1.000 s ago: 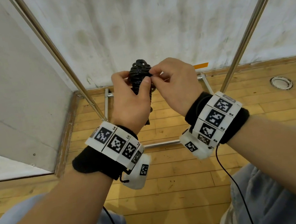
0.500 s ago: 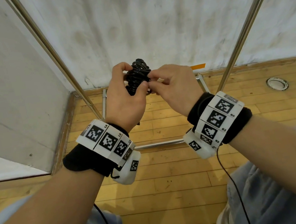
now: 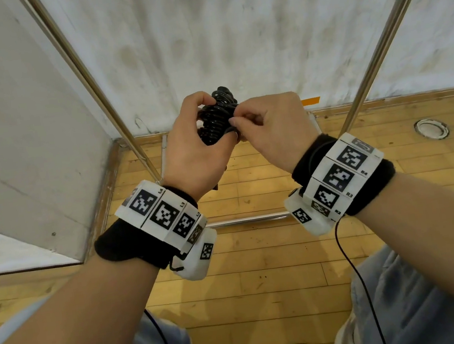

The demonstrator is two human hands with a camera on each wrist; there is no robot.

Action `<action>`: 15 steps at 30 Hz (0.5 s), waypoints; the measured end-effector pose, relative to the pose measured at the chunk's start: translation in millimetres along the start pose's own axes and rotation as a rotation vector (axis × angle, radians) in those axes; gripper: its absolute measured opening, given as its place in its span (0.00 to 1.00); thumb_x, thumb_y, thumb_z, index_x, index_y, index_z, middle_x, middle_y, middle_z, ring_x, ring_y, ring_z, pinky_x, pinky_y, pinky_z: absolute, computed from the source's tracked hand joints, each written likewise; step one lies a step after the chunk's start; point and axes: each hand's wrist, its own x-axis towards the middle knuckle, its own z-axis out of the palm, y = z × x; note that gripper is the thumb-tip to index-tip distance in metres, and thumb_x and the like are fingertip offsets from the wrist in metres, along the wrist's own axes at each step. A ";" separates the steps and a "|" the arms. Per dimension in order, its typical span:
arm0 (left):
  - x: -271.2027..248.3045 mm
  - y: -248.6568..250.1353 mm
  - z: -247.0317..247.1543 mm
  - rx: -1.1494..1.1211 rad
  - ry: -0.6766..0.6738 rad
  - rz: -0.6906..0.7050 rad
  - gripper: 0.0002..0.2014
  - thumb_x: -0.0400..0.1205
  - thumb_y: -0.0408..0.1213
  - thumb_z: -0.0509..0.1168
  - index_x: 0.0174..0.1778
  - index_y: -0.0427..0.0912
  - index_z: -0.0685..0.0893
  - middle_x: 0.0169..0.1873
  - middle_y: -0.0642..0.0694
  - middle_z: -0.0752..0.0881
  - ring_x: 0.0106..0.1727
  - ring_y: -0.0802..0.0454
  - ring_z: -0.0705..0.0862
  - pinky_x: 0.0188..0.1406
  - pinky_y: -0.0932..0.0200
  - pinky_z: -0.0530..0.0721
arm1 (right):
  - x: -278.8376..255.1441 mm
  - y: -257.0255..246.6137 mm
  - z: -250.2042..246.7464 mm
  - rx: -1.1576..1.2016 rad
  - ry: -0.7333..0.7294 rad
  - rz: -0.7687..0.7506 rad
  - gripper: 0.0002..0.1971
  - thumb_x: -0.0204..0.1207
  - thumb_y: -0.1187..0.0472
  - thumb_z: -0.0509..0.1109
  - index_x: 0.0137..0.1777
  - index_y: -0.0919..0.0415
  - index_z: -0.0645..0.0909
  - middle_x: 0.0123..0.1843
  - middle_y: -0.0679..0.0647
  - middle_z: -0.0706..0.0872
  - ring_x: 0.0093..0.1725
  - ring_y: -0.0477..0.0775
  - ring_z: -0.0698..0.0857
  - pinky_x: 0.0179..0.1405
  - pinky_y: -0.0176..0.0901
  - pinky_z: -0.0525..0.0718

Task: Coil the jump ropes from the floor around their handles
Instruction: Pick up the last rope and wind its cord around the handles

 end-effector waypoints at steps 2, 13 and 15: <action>1.9 -0.2 -6.0 -0.004 -0.067 -0.004 0.21 0.76 0.34 0.72 0.51 0.63 0.71 0.46 0.56 0.82 0.31 0.50 0.85 0.25 0.46 0.87 | 2.4 -0.6 -3.5 -0.080 -0.042 -0.020 0.05 0.75 0.59 0.69 0.39 0.57 0.84 0.27 0.42 0.80 0.29 0.44 0.79 0.36 0.38 0.78; 5.6 -4.1 -18.2 -0.003 -0.228 0.010 0.13 0.84 0.36 0.64 0.52 0.62 0.70 0.50 0.51 0.79 0.29 0.47 0.86 0.24 0.48 0.87 | -2.9 5.3 -9.9 -0.063 -0.174 -0.077 0.03 0.72 0.60 0.71 0.38 0.57 0.82 0.29 0.39 0.78 0.31 0.43 0.79 0.35 0.33 0.79; 5.1 -3.3 -15.6 -0.006 -0.201 0.030 0.13 0.84 0.35 0.64 0.50 0.61 0.71 0.47 0.53 0.80 0.29 0.46 0.85 0.23 0.50 0.86 | -3.2 7.4 -11.2 -0.072 -0.161 -0.075 0.02 0.72 0.60 0.71 0.42 0.57 0.83 0.31 0.39 0.79 0.32 0.45 0.80 0.35 0.31 0.78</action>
